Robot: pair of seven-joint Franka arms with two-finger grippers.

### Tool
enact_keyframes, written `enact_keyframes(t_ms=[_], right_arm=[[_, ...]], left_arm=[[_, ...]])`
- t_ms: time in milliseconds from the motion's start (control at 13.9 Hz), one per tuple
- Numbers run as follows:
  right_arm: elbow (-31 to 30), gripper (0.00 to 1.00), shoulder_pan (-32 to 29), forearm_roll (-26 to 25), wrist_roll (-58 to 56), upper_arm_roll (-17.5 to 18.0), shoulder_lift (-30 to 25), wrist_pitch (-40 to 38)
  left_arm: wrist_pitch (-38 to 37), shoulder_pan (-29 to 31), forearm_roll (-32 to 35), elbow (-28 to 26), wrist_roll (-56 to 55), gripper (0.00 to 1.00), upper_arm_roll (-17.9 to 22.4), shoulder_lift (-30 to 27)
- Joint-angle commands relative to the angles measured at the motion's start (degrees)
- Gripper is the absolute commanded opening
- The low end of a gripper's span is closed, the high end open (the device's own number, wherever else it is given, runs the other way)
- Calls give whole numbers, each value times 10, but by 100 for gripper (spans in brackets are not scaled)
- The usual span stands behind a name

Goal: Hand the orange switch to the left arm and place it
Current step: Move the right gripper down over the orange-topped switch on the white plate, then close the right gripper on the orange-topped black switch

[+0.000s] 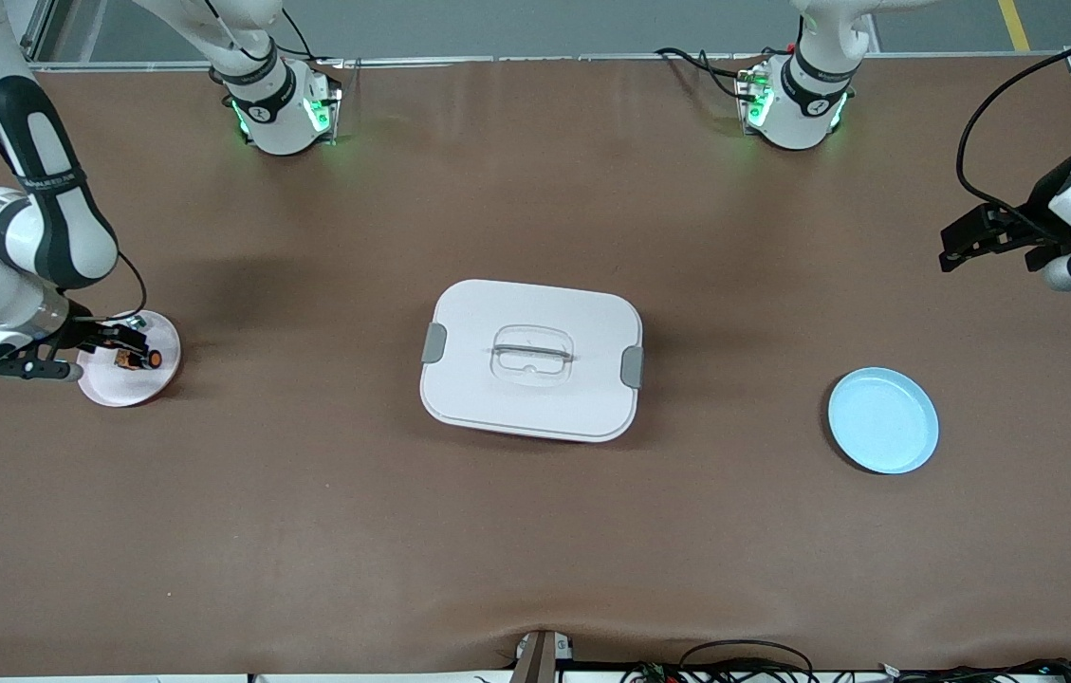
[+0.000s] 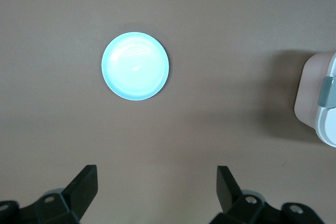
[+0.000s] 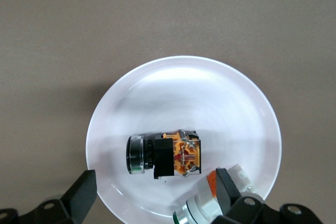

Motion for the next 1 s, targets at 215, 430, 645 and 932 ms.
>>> enact_keyframes(t_ms=[215,430,645,932], right_arm=[[0,100,4,12,-32,3,21,9],[4,100,-1,13,-54,3,33,16],[6,100,-3,15,-53,3,39,17],[20,100,-10,24,-51,3,39,9]], left_arm=[[11,-1,9,-2,0,100,-3,7],[11,0,9,-3,1,100,-3,8],[11,0,9,-3,0,100,-3,9],[11,0,9,-2,0,100,-4,9]])
